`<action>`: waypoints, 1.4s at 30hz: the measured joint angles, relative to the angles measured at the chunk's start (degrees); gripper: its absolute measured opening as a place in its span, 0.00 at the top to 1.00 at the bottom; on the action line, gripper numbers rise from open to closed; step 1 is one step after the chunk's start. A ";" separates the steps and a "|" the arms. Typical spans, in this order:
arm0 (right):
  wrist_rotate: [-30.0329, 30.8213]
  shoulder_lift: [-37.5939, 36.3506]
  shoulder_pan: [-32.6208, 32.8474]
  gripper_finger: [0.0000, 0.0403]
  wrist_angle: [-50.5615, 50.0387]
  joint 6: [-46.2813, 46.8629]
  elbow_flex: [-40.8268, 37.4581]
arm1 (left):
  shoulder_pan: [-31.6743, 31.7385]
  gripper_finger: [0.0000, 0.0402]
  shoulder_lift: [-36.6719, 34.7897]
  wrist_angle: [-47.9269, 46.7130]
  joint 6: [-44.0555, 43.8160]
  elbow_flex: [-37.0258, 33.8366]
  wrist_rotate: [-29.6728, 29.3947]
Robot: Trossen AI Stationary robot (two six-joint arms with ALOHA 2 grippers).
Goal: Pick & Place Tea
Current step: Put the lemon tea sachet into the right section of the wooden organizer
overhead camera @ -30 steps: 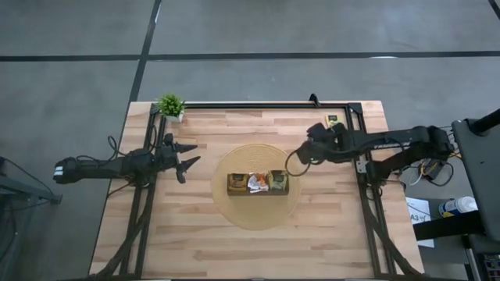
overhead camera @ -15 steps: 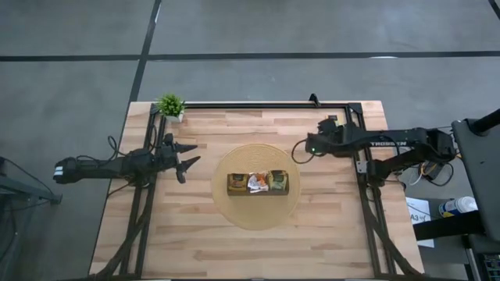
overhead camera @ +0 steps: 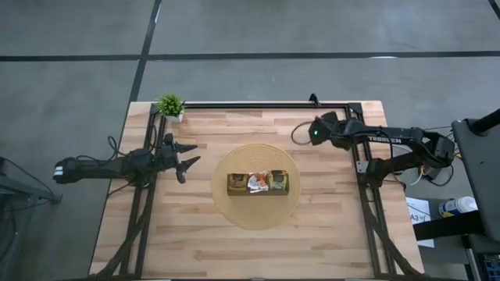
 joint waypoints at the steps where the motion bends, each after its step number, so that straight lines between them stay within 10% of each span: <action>1: -0.88 0.00 -1.74 0.52 1.62 -1.39 -0.44 | 0.00 0.50 0.00 0.00 0.00 -0.02 -0.02; 13: -5.23 0.02 -11.64 0.52 6.09 -15.03 -1.25 | 0.02 0.50 0.00 0.00 0.00 -0.02 0.00; 42: -12.08 10.03 -17.03 0.52 11.37 -4.57 -1.58 | 0.04 0.50 0.00 0.00 0.00 -0.02 0.00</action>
